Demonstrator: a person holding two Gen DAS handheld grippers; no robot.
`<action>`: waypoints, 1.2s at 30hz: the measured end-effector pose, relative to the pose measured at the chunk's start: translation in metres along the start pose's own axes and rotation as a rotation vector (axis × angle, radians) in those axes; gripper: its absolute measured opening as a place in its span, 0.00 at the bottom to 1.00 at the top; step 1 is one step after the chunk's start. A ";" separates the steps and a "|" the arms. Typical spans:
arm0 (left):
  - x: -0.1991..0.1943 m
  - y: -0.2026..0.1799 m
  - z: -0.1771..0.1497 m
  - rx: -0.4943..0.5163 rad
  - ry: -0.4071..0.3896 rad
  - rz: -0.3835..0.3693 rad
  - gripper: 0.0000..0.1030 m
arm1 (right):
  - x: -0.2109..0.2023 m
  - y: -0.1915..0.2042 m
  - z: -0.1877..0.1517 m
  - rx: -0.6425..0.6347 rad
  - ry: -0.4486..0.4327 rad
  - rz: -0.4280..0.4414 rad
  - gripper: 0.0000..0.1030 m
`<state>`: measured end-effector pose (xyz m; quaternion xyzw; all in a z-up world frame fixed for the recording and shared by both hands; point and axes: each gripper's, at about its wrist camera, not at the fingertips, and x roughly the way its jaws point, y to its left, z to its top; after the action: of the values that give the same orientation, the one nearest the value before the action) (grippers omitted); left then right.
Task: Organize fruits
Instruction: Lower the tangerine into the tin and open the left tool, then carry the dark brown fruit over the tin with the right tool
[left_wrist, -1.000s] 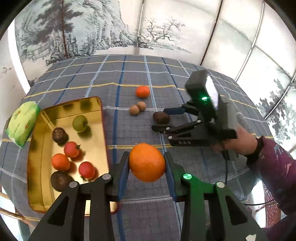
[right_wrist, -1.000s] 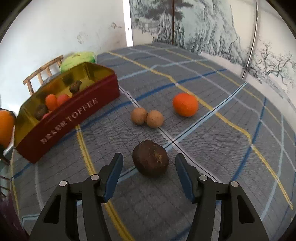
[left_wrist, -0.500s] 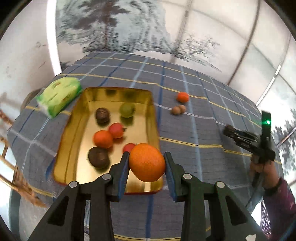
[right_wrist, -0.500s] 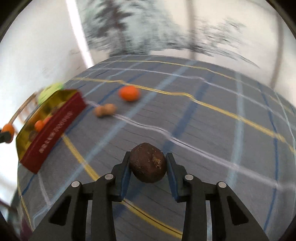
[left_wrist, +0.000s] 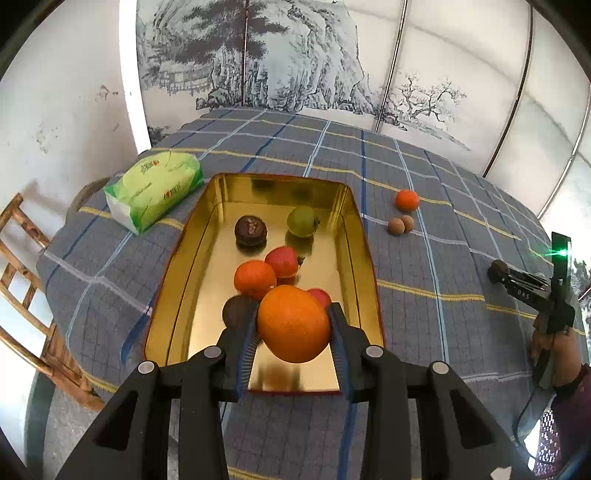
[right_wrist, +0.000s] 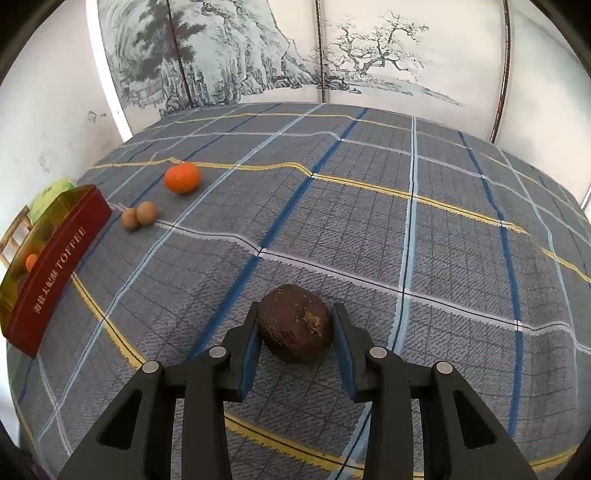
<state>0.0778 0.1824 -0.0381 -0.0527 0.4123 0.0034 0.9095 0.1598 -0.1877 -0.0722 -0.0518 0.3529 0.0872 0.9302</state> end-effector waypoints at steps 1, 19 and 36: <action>0.002 -0.001 0.003 0.010 -0.003 -0.003 0.32 | 0.001 0.001 0.000 -0.002 0.001 -0.003 0.36; 0.074 -0.002 0.065 0.047 0.022 0.011 0.35 | 0.002 -0.001 0.001 0.010 -0.001 -0.020 0.36; 0.060 -0.009 0.065 0.049 -0.026 0.072 0.49 | 0.001 0.001 0.001 0.010 0.000 -0.020 0.37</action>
<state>0.1664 0.1775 -0.0398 -0.0156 0.4020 0.0267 0.9151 0.1612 -0.1867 -0.0725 -0.0509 0.3525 0.0760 0.9313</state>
